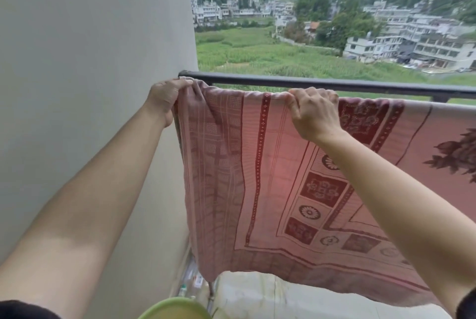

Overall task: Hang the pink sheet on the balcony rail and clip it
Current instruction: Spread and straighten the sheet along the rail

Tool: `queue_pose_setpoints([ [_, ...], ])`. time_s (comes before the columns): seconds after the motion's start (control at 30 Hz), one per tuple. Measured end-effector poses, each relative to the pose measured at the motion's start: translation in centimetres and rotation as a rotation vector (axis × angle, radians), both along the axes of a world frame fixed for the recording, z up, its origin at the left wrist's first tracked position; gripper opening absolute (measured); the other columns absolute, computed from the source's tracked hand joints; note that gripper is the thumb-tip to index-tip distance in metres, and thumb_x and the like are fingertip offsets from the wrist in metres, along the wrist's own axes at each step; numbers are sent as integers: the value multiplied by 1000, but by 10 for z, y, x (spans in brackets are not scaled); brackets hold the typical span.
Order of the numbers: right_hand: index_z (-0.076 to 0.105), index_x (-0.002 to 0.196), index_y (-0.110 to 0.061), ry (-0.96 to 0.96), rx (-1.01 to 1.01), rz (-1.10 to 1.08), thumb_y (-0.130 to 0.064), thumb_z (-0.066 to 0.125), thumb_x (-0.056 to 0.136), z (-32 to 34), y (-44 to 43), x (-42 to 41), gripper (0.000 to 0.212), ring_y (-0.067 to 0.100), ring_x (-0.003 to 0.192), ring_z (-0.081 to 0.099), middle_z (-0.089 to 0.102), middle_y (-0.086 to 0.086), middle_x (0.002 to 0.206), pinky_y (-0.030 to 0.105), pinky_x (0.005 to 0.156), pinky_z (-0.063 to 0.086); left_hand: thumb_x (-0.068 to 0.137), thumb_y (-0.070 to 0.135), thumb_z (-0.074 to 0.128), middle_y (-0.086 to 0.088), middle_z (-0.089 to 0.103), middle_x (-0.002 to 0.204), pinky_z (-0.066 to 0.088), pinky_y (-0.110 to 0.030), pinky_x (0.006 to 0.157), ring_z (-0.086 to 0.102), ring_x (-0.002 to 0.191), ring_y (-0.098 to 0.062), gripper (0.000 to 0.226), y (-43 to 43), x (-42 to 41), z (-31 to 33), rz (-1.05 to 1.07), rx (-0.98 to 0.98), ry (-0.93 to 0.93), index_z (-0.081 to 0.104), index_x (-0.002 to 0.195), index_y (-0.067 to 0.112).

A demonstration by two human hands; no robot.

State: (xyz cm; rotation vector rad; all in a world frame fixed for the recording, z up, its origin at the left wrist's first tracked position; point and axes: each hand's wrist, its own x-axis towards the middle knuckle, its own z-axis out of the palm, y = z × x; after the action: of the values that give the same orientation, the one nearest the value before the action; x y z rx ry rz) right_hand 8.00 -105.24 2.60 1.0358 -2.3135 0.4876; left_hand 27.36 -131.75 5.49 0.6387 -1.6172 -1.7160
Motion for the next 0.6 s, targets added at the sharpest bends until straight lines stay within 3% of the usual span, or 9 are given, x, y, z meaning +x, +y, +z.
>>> queue_pose_setpoints([
  [0.07,60,127,-20,8,-32,14,-51,26,104,-2,-2,2,52,31,113,56,66,10,119,50,106,29,81,28,70,-6,71,78,55,-28,64,68,66,-20,20,-1,-4,9,1,76,15,75,82,9],
  [0.17,65,118,-18,40,-85,47,-45,32,104,-2,-8,5,45,29,105,59,68,7,113,47,102,33,87,32,69,-9,69,84,58,-34,68,69,69,-22,23,0,-10,21,52,79,-67,70,84,9],
  [0.27,66,110,-18,60,-160,62,-41,37,102,-1,-12,6,38,27,97,61,70,5,106,44,94,39,87,22,71,-2,61,67,49,-23,55,57,52,-12,26,-15,-7,35,270,-56,163,61,63,16],
  [0.33,65,112,-19,67,-195,99,-43,39,101,-2,-13,8,37,28,95,62,69,6,105,42,91,40,85,24,72,4,55,61,42,-21,53,49,56,-9,29,-33,3,42,461,-153,274,60,59,19],
  [0.43,59,123,-18,120,-114,113,-50,39,98,-13,-16,10,45,29,104,59,66,8,113,45,99,38,86,26,70,-2,66,77,45,-23,65,54,70,-11,16,-53,12,8,628,-224,14,68,78,12],
  [0.5,49,137,-19,147,-56,78,-56,44,93,-24,-16,10,58,30,122,50,56,10,129,51,111,27,87,28,69,-7,69,89,51,-27,71,58,78,-15,15,-51,14,-37,570,-83,-150,66,84,14],
  [0.6,32,149,-19,163,-36,41,-63,55,83,-41,-9,5,83,34,144,25,32,17,151,54,120,4,92,41,56,0,60,75,43,-26,58,54,76,-17,28,-39,14,-80,486,-23,-201,61,78,17],
])
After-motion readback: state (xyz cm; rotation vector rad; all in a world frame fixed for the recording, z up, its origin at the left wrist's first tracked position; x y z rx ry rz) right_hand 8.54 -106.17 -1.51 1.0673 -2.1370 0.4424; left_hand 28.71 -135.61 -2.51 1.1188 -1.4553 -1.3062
